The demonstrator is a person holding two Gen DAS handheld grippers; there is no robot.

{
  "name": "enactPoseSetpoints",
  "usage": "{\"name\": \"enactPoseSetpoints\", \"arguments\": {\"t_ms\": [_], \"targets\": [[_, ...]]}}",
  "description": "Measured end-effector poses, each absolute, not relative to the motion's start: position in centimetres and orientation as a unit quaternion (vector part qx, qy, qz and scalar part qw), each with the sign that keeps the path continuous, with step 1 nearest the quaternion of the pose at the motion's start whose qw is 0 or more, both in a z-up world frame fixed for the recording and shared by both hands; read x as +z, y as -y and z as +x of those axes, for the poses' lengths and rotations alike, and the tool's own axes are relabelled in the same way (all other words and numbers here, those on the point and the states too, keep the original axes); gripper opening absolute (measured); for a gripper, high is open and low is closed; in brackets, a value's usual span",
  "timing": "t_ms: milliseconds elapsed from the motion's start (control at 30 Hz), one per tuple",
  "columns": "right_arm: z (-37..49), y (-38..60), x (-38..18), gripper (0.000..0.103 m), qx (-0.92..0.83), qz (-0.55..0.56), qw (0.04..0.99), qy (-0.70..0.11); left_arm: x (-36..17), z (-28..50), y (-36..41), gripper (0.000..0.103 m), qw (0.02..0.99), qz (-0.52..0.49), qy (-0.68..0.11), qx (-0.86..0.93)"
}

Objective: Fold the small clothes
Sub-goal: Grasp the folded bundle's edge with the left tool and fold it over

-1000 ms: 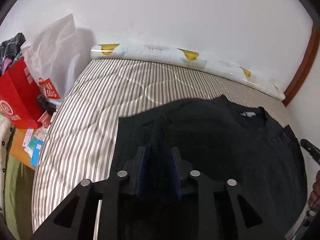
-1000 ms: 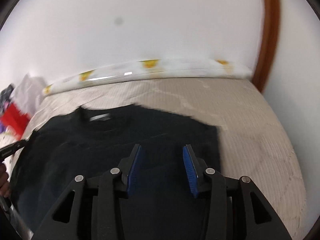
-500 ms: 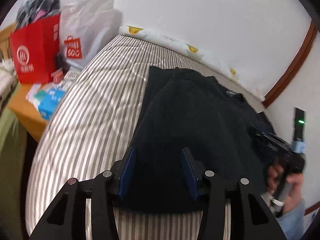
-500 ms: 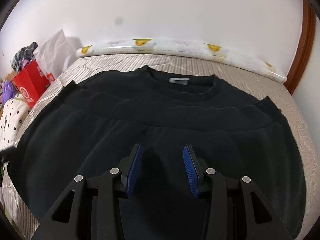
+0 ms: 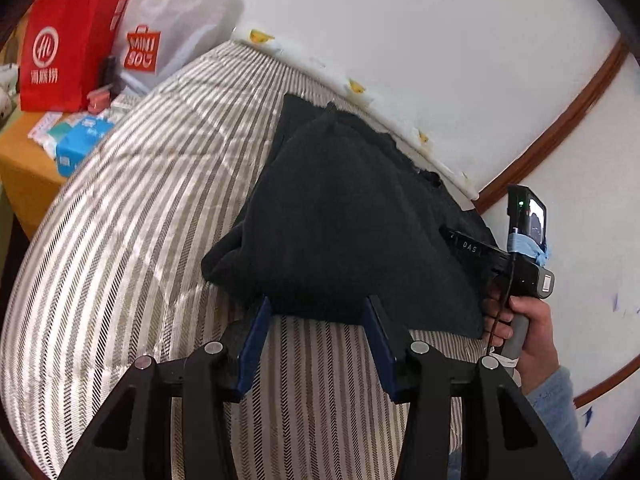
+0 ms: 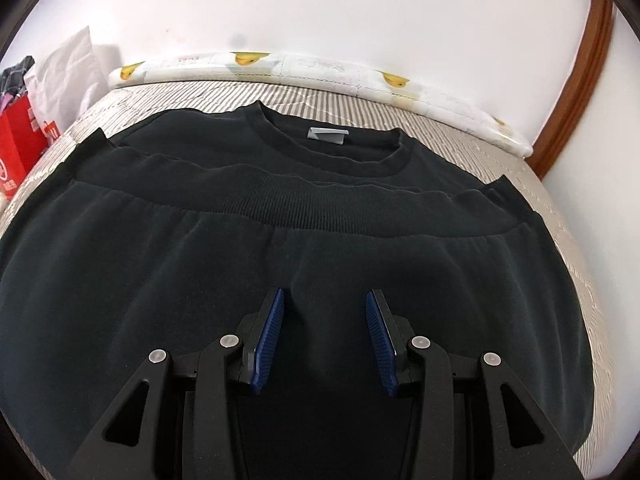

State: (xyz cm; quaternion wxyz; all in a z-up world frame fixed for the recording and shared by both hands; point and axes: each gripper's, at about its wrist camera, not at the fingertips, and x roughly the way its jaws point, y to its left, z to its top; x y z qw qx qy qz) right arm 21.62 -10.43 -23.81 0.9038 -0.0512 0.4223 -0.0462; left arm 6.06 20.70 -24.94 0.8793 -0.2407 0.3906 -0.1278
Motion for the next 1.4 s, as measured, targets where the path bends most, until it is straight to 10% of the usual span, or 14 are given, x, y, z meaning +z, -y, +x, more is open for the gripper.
{"name": "enactPoseSetpoints", "arguments": {"t_ms": [600, 867, 1400], "targets": [[14.4, 9.9, -23.7, 0.042, -0.025, -0.061, 0.907, -0.416, -26.0, 9.6, -21.3, 0.042, 0.864, -0.306, -0.379, -0.127], [8.7, 10.8, -23.7, 0.042, 0.037, -0.079, 0.902, -0.422, -25.2, 10.1, -20.8, 0.024, 0.865, -0.321, -0.379, -0.077], [0.8, 24.1, -21.2, 0.042, 0.004, 0.041, 0.923, -0.381, -12.2, 10.8, -7.4, 0.016, 0.928, -0.177, -0.299, -0.135]]}}
